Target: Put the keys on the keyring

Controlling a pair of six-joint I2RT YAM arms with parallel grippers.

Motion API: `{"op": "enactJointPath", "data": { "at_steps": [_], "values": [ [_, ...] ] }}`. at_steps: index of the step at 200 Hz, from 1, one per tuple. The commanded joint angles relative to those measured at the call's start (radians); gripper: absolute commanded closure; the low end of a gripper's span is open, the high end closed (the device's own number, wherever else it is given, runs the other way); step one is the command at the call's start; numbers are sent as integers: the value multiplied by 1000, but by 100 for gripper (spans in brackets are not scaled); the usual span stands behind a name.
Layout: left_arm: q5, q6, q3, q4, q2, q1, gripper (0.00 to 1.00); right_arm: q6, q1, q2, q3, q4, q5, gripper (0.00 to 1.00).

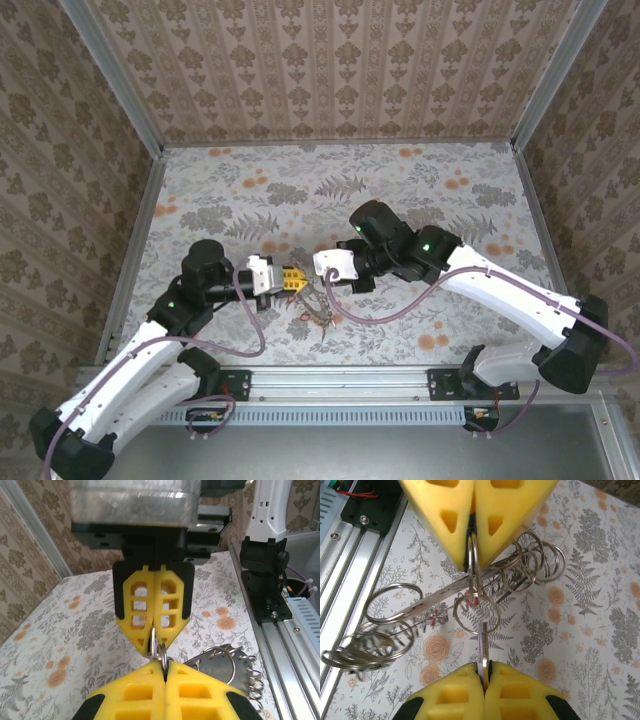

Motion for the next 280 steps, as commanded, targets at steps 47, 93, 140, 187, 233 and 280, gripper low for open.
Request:
{"op": "enactJointPath", "data": {
  "at_steps": [47,93,140,187,233,280],
  "values": [
    [197,1,20,117,50,16,100,58,-19,22,38,28,-135,100],
    [167,41,18,45,65,27,100,62,-35,-35,59,35,-141,100],
    [126,47,15,10,63,45,100,44,-35,-63,89,-17,-125,100],
    [115,56,24,-23,89,49,100,20,-22,-60,128,-29,-107,100],
    [46,52,25,-56,120,49,97,-75,-9,-8,220,-156,-7,100],
    [-41,79,64,-196,121,73,65,-145,-8,58,292,-235,182,100]
  ]
}}
